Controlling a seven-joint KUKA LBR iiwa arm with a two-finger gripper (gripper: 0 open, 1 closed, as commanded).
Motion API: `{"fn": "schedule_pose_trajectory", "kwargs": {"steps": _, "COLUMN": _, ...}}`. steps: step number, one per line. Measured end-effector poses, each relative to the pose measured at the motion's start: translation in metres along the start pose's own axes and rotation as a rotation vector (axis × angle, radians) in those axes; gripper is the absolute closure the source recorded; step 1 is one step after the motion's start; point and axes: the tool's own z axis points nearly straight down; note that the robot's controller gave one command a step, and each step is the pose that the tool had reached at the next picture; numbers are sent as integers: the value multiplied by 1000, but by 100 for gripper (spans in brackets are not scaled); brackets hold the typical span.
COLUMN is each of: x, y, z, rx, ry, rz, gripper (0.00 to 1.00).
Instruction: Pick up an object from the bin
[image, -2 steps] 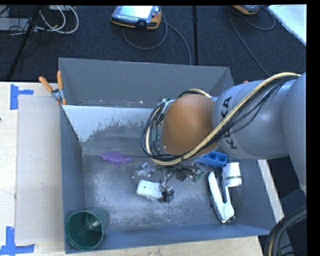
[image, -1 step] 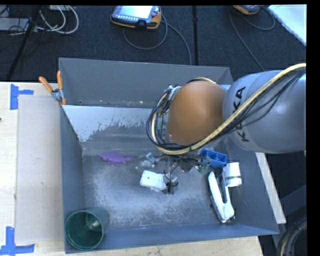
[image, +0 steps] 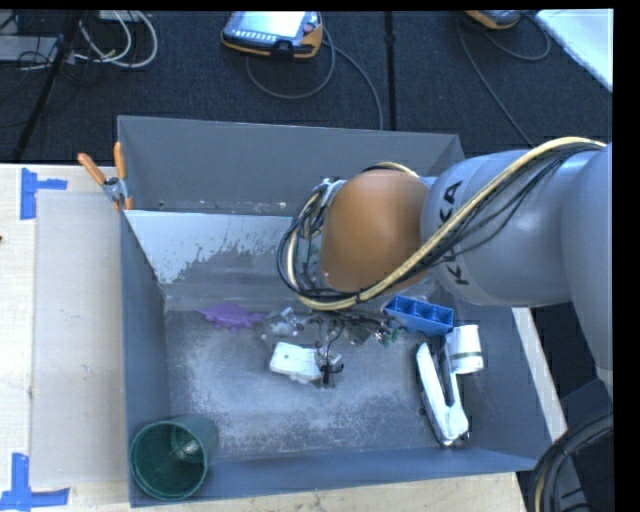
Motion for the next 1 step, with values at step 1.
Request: {"fn": "schedule_pose_trajectory", "kwargs": {"steps": 1, "x": -1, "y": -1, "z": 40, "rx": -5, "ry": 8, "rz": -2, "gripper": 100}}
